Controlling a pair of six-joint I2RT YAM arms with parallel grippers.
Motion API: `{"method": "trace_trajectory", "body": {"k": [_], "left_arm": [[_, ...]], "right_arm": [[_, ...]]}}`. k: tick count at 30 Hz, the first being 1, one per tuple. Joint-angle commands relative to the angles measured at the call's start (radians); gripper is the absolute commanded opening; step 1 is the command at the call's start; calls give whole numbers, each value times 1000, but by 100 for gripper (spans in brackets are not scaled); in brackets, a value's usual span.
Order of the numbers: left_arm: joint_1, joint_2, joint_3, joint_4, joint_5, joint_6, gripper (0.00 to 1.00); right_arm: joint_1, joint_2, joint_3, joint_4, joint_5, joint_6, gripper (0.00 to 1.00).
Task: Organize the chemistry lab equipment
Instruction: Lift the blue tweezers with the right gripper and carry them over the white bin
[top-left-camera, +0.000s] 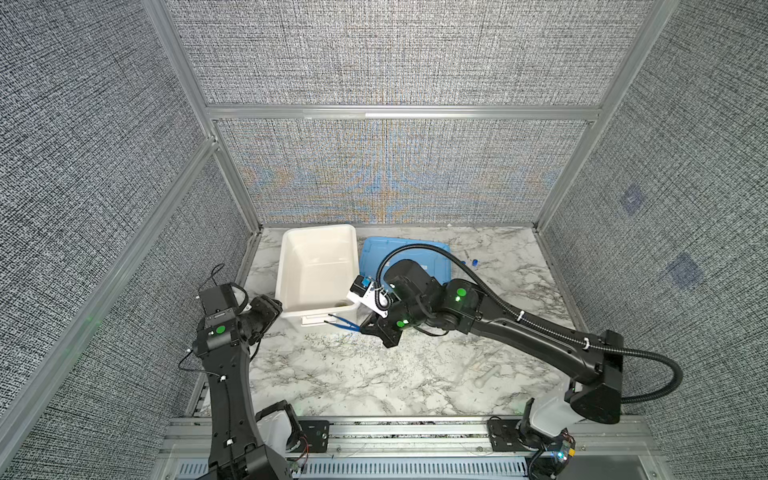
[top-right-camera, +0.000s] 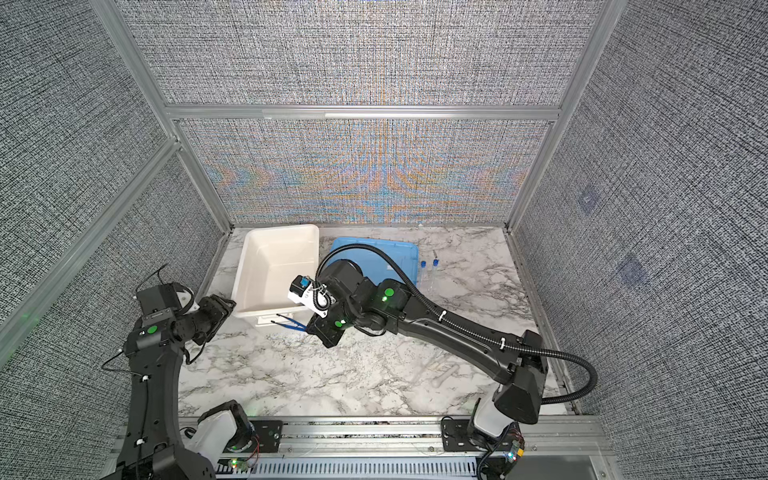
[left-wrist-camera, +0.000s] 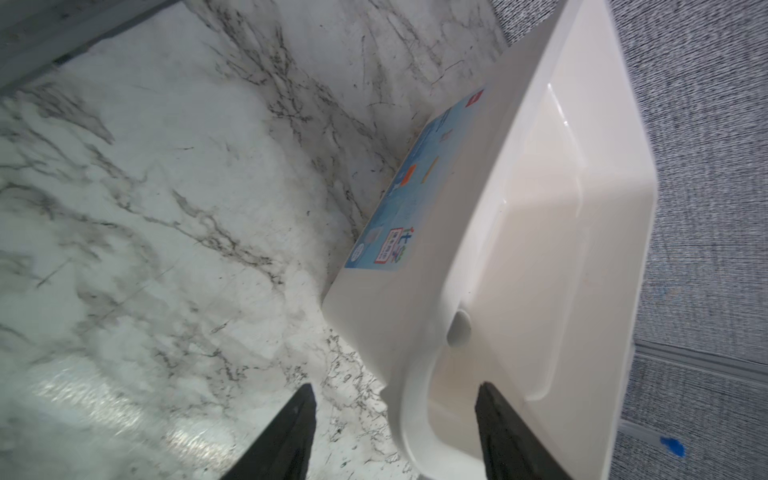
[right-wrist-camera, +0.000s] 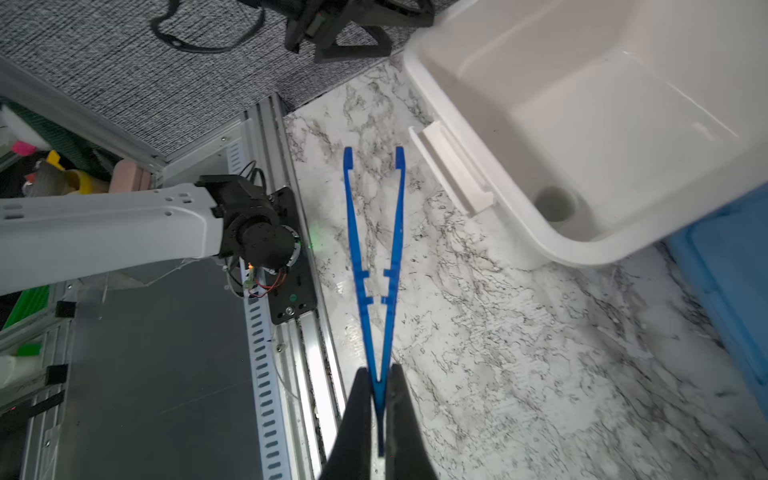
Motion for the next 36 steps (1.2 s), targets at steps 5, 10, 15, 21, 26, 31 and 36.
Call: {"method": "trace_trajectory", "body": {"k": [5, 10, 15, 21, 26, 31, 36], "left_arm": [[-2, 59, 5, 135, 99, -92, 63], [-11, 118, 24, 203, 101, -128, 64], [-28, 198, 112, 198, 152, -143, 65], [-52, 285, 238, 195, 224, -136, 66], [-63, 297, 261, 150, 192, -74, 67], [-63, 324, 264, 168, 185, -77, 67], [-68, 348, 299, 107, 199, -59, 67]], "right_arm": [[-14, 20, 47, -26, 147, 1, 0], [-18, 99, 149, -88, 265, -85, 0], [-22, 249, 295, -114, 429, -30, 0], [-9, 590, 796, -419, 491, 242, 0], [42, 667, 838, -361, 579, 370, 0], [40, 620, 695, -154, 574, 472, 0], [33, 646, 665, -84, 607, 495, 0]]}}
